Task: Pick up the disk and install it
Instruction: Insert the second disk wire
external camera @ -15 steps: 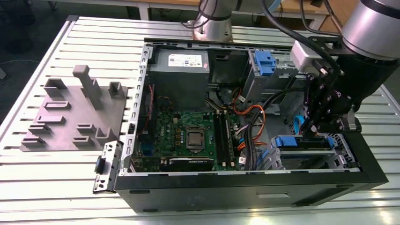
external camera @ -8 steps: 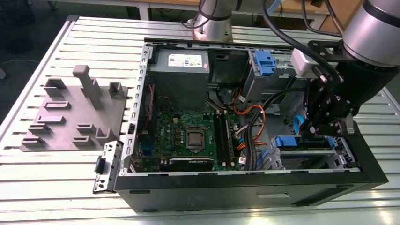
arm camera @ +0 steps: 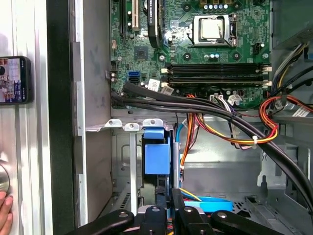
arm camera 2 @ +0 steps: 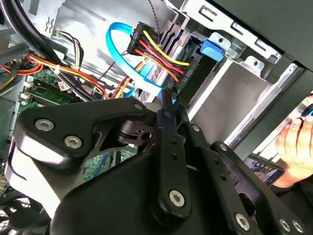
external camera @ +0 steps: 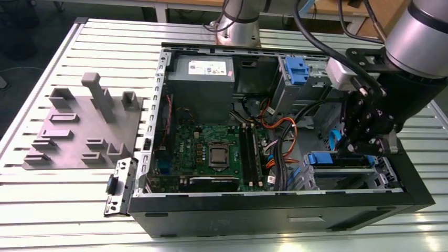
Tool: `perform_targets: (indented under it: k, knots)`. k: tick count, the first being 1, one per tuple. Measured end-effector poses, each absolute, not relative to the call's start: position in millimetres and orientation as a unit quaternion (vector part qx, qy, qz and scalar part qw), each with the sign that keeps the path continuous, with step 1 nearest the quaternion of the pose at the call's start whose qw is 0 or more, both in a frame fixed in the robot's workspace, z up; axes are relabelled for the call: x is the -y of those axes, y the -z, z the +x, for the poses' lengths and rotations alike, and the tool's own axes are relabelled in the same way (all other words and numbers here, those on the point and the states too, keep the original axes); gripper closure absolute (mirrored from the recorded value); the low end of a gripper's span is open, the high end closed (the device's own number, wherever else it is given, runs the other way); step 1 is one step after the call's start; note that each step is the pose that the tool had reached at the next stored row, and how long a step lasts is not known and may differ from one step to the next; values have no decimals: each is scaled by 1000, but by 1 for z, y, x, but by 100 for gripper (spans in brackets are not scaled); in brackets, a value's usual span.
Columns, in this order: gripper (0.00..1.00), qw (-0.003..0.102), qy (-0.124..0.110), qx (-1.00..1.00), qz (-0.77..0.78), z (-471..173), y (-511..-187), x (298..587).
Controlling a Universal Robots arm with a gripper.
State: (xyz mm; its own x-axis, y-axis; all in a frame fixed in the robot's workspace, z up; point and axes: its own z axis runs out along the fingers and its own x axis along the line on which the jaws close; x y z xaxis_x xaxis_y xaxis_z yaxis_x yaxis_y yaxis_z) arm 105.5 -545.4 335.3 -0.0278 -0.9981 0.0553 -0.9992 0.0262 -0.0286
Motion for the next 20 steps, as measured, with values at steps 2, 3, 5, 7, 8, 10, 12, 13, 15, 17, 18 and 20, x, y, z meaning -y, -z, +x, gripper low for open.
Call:
perform_targets:
  k: [2,3,5,7,8,10,12,13,15,17,18,20]
  knots:
    - [84,10,-30,716,697,106,-335,546]
    - [84,10,-30,716,697,106,-335,546]
    - [84,10,-30,716,697,107,-335,546]
    - [84,10,-29,716,697,107,-334,546]
    - [84,10,-29,716,697,107,-334,546]
    - [84,9,-29,716,697,108,-333,547]
    - [84,8,-28,716,697,108,-332,549]
    - [84,8,-27,716,697,108,-331,549]
    - [84,7,-26,716,697,108,-329,551]
    - [84,6,-25,716,697,108,-328,552]
    - [84,6,-25,716,697,108,-328,552]
    - [84,5,-25,716,697,108,-327,552]
